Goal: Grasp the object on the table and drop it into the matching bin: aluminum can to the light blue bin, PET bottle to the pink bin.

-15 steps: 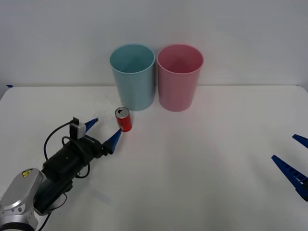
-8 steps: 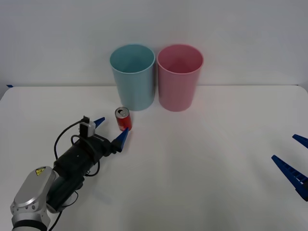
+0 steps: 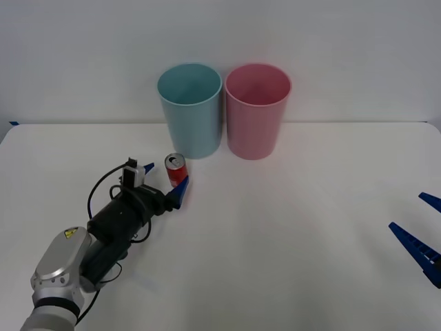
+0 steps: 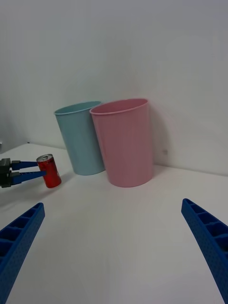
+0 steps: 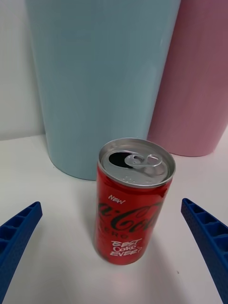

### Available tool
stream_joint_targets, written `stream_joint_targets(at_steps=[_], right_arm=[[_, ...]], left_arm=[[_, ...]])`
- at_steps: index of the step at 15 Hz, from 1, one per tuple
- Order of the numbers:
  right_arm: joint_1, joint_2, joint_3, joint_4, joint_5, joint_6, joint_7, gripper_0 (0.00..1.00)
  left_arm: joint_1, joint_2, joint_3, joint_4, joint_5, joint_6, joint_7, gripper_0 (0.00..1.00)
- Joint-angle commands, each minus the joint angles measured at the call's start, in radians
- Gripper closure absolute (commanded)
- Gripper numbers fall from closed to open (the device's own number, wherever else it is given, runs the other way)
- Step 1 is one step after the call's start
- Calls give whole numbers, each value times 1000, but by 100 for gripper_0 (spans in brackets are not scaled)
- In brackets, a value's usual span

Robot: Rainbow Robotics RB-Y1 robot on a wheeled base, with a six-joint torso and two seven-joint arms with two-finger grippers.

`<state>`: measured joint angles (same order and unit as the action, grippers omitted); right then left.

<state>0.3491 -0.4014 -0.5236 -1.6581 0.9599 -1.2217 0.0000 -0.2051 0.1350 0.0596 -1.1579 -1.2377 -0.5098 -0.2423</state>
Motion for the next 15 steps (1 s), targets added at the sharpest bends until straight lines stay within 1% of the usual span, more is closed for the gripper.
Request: stream_joint_targets(at_steps=[1, 7, 12, 13, 14, 15], right_arm=[[0, 0, 0, 0, 0, 0, 0, 0], [0, 0, 0, 0, 0, 0, 0, 0], [0, 0, 0, 0, 0, 0, 0, 0], [0, 0, 0, 0, 0, 0, 0, 0], [0, 0, 0, 0, 0, 0, 0, 0], [0, 0, 0, 0, 0, 0, 0, 0]], left_arm=[[-53, 0, 0, 64, 0, 0, -3, 0], [-146, -1, 5, 179, -2, 22, -8, 0], [-151, -3, 5, 182, -3, 22, -6, 0], [-149, -3, 5, 182, -3, 23, -6, 25], [-149, -1, 5, 182, -9, 23, -8, 63], [-149, -1, 5, 182, -16, 30, -8, 82]])
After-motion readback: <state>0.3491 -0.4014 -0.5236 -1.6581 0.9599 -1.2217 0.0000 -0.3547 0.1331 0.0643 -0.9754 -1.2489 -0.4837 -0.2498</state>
